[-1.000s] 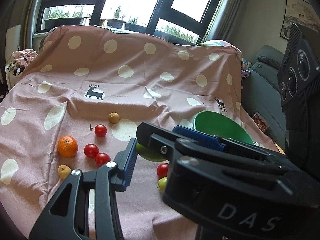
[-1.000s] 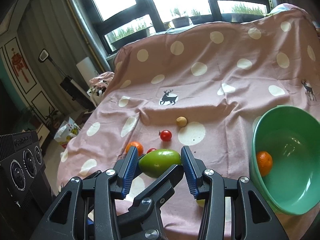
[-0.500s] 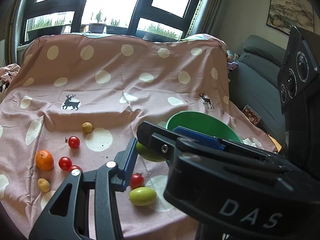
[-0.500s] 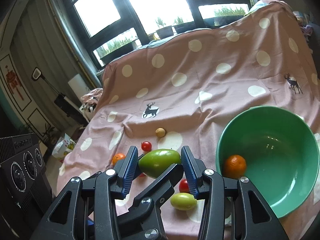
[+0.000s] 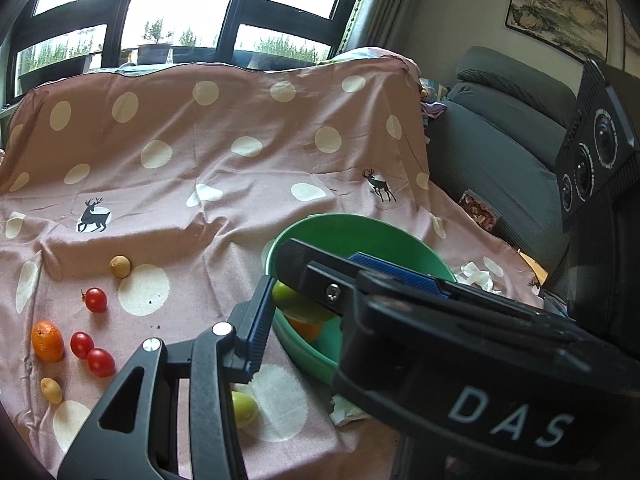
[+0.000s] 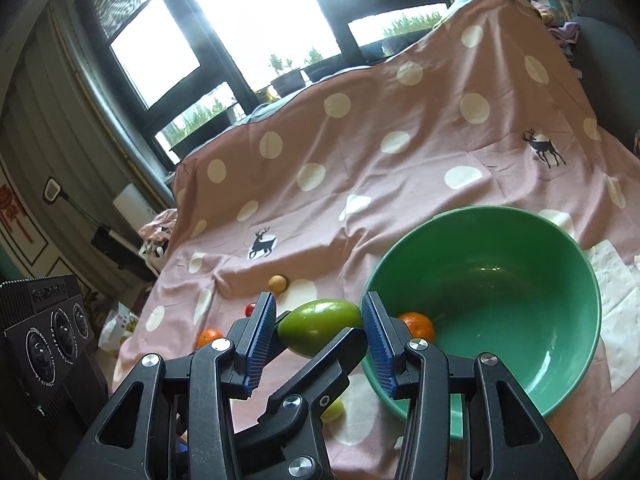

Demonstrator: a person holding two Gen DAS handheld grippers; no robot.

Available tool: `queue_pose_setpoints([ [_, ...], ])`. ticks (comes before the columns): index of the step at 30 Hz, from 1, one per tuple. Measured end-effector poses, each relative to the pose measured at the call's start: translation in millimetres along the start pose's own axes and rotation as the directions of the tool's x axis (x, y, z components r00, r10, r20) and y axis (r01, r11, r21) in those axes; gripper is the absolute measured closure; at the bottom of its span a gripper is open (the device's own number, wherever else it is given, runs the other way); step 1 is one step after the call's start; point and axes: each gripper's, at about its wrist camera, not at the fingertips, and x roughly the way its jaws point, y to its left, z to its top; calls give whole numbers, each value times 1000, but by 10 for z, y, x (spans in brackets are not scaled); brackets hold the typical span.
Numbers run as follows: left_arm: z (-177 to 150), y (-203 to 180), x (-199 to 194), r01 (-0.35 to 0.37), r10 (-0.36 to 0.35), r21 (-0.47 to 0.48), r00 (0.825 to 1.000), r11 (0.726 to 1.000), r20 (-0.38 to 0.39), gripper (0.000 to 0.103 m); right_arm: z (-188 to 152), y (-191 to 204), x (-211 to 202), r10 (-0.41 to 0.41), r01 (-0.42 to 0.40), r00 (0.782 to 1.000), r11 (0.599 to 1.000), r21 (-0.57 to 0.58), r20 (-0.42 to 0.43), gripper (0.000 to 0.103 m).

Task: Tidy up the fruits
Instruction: 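Lift the green fruit with the right gripper and carry it into the bowl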

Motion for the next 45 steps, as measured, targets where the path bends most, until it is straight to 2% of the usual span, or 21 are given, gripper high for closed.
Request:
queue_pose_setpoints([
  [15, 60, -275, 351, 82, -77, 56, 994, 995, -83, 61, 25, -443, -124, -69, 67, 997, 991, 112, 16, 55],
  [22, 47, -352, 508, 112, -103, 61, 985, 992, -137, 61, 24, -641, -117, -99, 100, 995, 982, 160, -9, 55],
  [45, 0, -350, 817, 167, -152, 44, 958, 985, -243, 61, -14, -863, 18, -155, 170, 984, 959, 224, -84, 55],
])
